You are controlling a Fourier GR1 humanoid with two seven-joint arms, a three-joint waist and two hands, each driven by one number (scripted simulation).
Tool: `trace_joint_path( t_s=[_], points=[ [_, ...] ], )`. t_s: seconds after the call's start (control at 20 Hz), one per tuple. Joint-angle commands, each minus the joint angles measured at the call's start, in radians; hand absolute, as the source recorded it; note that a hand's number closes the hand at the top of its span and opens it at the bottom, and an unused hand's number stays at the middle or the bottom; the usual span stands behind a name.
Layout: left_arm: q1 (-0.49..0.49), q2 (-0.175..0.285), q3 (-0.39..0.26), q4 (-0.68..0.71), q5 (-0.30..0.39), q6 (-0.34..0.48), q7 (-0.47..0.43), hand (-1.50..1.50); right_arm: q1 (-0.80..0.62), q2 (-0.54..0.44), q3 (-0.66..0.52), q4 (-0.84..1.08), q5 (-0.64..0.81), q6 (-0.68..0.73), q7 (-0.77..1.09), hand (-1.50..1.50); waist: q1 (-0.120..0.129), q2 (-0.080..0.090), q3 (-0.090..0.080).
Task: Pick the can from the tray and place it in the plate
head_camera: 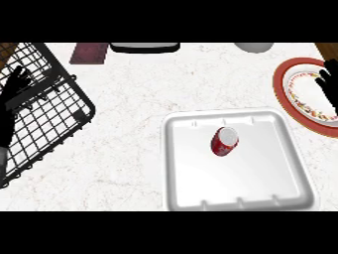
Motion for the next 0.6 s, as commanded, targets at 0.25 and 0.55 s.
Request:
trace_joint_path(
  t_s=[0.25,0.55],
  points=[
    [-0.071,-0.184,-0.141,0.026,0.03,-0.061,-0.583,0.0,-0.041,0.12,0.274,0.213,-0.139,0.303,0.376,-1.5,0.12,0.11,0.01],
    [-0.114,-0.254,-0.314,0.096,-0.027,0.047,-0.513,0.0,-0.284,-0.041,0.519,0.117,0.16,0.557,0.352,-1.5,0.142,0.07,0.001]
  ],
)
